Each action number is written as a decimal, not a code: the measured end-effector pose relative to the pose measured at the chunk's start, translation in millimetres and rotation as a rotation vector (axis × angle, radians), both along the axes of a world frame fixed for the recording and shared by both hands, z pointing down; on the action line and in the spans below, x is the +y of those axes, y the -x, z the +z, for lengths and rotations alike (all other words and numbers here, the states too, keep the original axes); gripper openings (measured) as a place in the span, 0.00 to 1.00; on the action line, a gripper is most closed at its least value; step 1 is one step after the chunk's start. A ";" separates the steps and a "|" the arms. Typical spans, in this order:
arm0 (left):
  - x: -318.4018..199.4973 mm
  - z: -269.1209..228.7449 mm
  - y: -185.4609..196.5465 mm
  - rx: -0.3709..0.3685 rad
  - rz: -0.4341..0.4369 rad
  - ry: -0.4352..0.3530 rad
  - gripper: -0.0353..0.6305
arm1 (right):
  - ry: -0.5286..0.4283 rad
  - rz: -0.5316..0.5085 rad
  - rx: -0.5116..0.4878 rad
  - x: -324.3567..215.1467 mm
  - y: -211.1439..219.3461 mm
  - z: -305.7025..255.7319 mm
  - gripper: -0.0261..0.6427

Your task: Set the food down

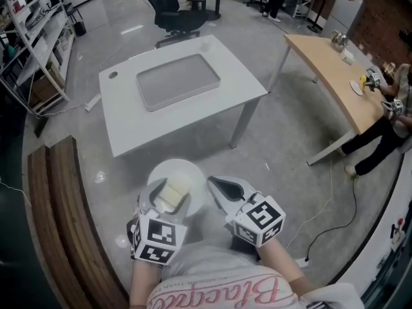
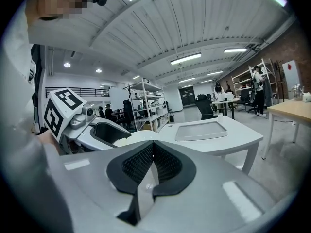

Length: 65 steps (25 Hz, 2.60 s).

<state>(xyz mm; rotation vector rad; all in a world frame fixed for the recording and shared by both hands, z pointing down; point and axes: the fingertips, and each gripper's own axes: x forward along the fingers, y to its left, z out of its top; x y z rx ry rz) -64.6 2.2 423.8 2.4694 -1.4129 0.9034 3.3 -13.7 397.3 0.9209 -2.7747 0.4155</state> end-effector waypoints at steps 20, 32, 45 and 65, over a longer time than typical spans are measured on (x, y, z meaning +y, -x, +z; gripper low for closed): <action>-156.4 -11.3 8.2 0.000 -0.080 -0.006 0.45 | 0.008 -0.092 0.010 -148.9 18.2 -19.2 0.04; -217.6 -6.0 21.6 -0.013 -0.074 -0.025 0.45 | 0.038 -0.080 -0.027 -196.8 25.8 -15.3 0.04; -310.2 16.3 42.6 0.005 -0.059 0.007 0.45 | 0.026 -0.049 0.009 -274.8 50.4 -6.0 0.04; -422.1 120.3 53.2 0.000 -0.008 0.115 0.45 | 0.140 -0.006 0.081 -349.2 65.5 31.7 0.04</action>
